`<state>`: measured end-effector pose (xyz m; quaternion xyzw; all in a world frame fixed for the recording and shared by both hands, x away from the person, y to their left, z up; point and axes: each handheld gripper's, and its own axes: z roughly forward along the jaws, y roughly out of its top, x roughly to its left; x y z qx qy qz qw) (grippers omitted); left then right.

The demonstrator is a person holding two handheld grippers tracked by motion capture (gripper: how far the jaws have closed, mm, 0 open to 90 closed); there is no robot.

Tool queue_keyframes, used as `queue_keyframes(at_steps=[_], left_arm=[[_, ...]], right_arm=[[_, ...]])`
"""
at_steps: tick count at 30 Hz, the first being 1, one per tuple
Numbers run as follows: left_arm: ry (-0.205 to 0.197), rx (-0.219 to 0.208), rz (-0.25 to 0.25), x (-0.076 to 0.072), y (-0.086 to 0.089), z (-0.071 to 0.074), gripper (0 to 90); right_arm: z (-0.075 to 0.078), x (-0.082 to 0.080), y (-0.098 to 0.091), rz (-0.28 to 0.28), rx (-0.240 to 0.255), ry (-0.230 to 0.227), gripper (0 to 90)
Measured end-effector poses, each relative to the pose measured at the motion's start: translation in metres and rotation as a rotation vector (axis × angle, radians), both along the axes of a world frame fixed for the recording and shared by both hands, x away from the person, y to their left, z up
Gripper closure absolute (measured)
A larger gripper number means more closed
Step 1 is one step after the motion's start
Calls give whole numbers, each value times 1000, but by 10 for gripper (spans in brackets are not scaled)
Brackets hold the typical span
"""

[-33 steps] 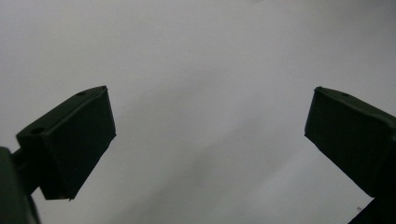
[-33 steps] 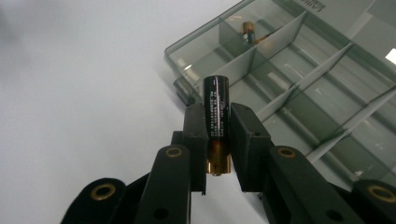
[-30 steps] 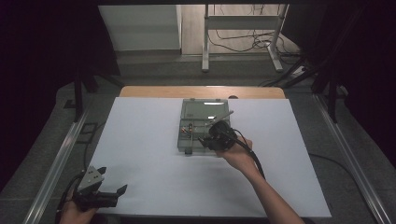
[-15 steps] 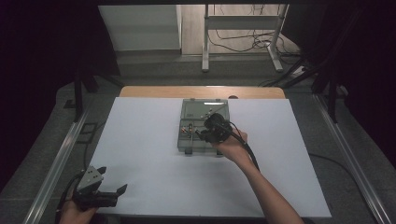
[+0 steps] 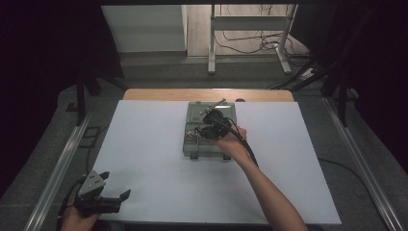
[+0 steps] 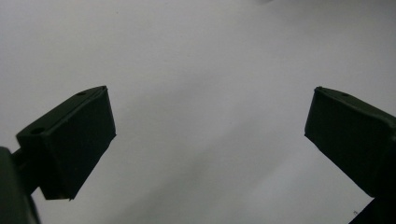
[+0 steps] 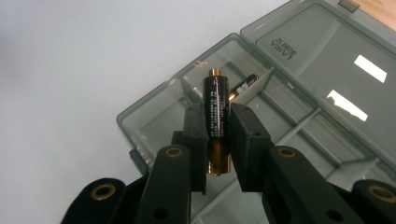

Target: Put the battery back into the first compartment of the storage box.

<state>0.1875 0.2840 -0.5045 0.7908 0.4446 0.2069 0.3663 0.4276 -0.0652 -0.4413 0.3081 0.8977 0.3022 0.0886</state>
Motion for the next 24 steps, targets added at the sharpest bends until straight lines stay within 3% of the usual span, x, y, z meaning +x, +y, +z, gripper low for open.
queue_keyframes(at_steps=[12, 24], left_arm=[[0, -9, -2, 0, 1, 0, 25], [-2, -11, -6, 0, 2, 0, 25]], right_arm=[[-8, 22, 25, -18, -18, 11, 758], [-26, 40, 51, -49, -65, 18, 756]])
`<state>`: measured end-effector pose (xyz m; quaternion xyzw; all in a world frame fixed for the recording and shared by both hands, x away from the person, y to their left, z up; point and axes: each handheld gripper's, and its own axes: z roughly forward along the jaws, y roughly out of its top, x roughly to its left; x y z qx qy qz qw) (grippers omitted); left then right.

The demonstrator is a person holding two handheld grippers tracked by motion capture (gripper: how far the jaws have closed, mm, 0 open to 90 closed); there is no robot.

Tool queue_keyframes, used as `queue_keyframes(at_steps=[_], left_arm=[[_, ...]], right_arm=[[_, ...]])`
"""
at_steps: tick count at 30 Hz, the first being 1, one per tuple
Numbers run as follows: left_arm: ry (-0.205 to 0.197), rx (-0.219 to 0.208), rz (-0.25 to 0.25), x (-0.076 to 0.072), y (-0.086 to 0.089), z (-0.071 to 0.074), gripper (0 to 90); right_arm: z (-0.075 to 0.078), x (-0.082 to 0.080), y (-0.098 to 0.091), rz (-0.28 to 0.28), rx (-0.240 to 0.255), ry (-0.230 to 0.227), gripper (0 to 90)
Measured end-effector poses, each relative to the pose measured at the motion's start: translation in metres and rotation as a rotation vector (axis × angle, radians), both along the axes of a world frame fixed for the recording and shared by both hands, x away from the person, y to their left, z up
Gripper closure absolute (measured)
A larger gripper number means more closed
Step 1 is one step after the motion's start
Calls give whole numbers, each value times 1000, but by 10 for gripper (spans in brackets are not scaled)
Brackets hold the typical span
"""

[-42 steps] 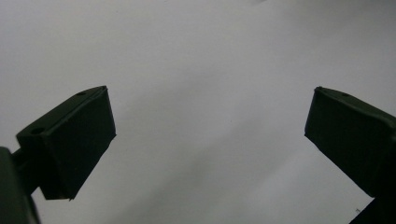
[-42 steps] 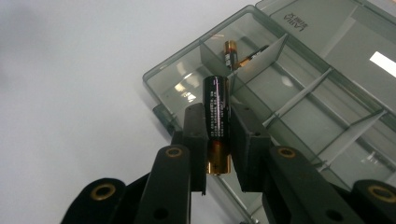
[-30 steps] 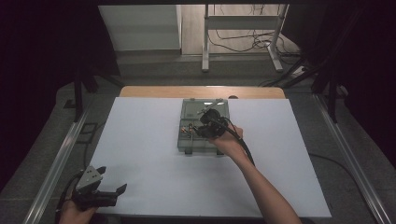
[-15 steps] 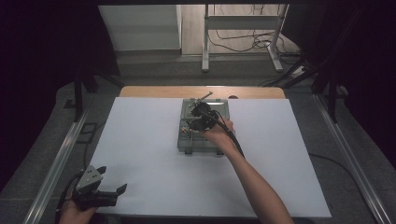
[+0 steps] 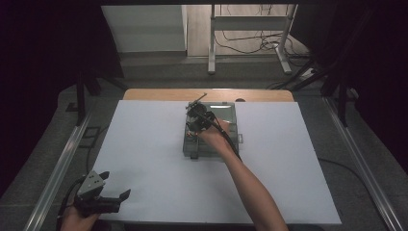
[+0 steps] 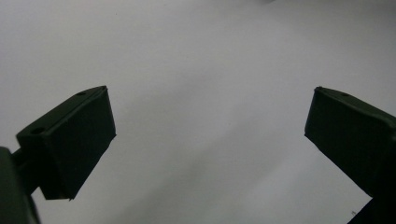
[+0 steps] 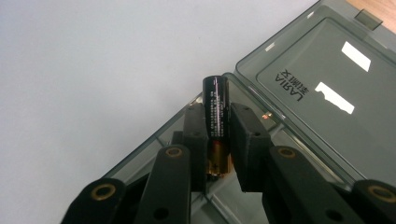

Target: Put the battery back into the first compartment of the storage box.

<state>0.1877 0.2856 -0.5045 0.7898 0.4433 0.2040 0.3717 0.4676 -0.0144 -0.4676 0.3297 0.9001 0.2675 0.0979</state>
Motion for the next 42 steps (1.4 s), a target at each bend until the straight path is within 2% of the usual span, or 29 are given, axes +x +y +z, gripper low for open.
queue_keyframes(at_steps=[2, 7, 11, 16, 26, 35, 42], left_arm=[[-2, -1, 1, 0, 0, 0, 25], [-2, -1, -1, 0, 0, 0, 25], [-1, 5, -3, 0, -1, 0, 25], [-1, 5, -1, 0, -1, 0, 25], [0, 8, 1, 0, -1, 0, 26], [3, 12, 2, 1, -2, 0, 26], [4, 16, 3, 1, -2, 0, 27]], right_arm=[[-3, 0, 3, -2, -12, -9, 742], [-1, -3, 3, 7, -4, -41, 575], [4, -8, -2, 18, 1, -53, 484], [10, -17, -11, 33, 11, -74, 418], [17, -39, -35, 69, 44, -82, 352], [20, -62, -56, 100, 52, -104, 315], [18, -78, -75, 88, 75, -103, 296]])
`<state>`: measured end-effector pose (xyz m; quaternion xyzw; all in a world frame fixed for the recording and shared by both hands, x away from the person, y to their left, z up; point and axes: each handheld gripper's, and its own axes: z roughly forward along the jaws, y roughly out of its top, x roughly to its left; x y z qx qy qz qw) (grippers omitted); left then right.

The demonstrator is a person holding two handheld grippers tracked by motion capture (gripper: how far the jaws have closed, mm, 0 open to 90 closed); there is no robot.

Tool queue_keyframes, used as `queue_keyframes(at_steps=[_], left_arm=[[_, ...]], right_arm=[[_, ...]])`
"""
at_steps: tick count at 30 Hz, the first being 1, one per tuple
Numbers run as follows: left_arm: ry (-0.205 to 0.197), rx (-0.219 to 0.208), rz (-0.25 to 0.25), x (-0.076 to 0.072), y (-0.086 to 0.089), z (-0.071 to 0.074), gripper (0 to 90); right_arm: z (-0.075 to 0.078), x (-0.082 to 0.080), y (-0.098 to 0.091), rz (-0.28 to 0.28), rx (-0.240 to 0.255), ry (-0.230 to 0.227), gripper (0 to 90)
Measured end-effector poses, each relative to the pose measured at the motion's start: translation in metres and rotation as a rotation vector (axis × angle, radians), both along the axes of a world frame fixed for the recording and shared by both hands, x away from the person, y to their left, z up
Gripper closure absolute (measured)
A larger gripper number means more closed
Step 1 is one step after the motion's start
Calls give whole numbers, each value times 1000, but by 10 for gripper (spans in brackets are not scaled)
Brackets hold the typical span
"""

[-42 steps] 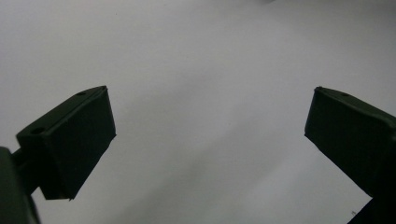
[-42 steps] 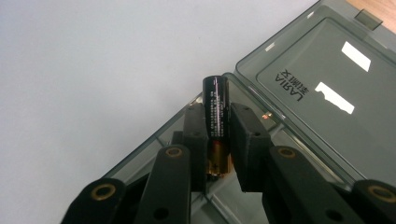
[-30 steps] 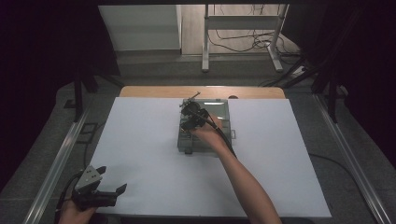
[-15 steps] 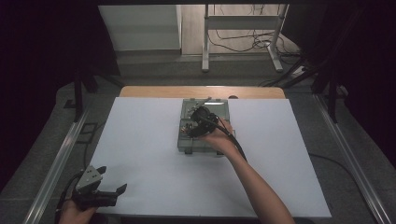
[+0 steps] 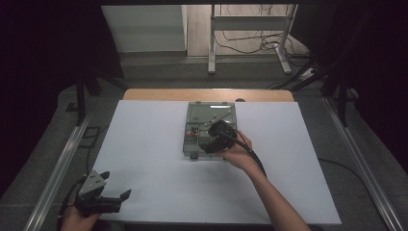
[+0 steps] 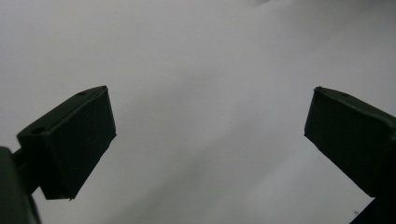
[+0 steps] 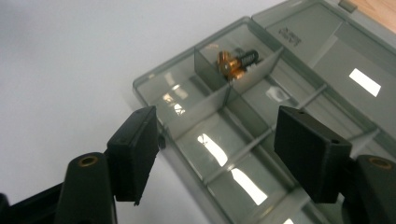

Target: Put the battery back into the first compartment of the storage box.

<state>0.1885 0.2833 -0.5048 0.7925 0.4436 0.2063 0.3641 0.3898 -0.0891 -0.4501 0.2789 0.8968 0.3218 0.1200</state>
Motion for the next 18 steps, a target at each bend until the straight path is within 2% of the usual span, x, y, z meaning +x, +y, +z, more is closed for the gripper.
queue_keyframes(at_steps=[5, 7, 12, 18], left_arm=[[-2, 1, 0, 0, 0, 0, 28], [-2, 1, 1, 0, 0, 0, 27], [-2, 0, 0, 0, 0, 0, 28], [-1, -2, 0, 0, 0, 0, 28]], right_arm=[[-4, -8, -11, -1, -10, -13, 296], [-4, -10, -15, -2, 11, -7, 296], [-4, -18, -26, -9, 25, 3, 279], [-4, -29, -37, -5, 32, -15, 254]])
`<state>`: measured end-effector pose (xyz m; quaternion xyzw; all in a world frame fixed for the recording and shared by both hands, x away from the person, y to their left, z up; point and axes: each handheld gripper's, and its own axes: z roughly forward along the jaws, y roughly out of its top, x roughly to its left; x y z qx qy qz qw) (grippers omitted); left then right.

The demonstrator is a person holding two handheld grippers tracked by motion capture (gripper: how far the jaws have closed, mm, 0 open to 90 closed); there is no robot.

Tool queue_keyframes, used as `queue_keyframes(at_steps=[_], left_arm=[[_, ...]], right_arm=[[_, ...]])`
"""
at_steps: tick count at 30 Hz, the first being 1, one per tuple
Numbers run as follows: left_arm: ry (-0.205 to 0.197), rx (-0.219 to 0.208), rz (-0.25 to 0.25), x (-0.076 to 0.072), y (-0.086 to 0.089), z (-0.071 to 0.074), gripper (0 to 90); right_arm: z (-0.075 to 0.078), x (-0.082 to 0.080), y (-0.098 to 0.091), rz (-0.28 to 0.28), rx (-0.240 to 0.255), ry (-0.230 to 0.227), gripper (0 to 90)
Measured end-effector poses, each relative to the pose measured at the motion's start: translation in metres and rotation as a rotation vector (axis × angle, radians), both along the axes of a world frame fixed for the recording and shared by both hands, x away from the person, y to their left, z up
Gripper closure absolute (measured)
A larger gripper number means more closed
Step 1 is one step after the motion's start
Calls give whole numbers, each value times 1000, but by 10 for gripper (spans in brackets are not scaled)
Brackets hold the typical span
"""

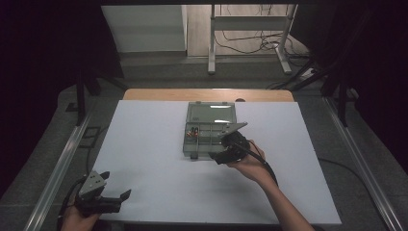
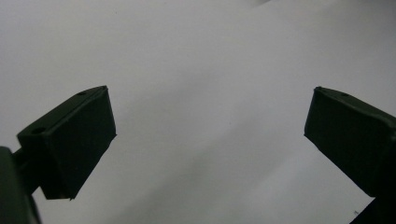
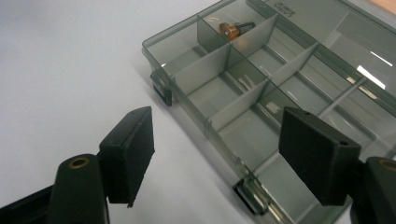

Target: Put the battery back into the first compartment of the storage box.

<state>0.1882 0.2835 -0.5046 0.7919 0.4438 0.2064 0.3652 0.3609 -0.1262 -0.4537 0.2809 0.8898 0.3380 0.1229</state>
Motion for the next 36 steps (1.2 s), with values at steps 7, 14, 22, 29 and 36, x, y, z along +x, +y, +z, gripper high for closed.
queue_keyframes(at_steps=[7, 14, 22, 29, 36], left_arm=[[0, -1, 1, 0, 0, 0, 27], [0, 0, 2, 0, 0, 0, 28], [1, -6, 4, 0, 0, 0, 27], [-1, -4, 5, 0, 0, 0, 27], [-2, -3, 5, 0, -1, 0, 28]], right_arm=[[1, -13, -19, -14, 28, -15, 206], [2, -27, -40, -37, 26, -23, 153], [0, -42, -67, -89, 30, -19, 95], [0, -54, -88, -113, 45, -17, 63], [-4, -65, -107, -152, 52, -34, 6]])
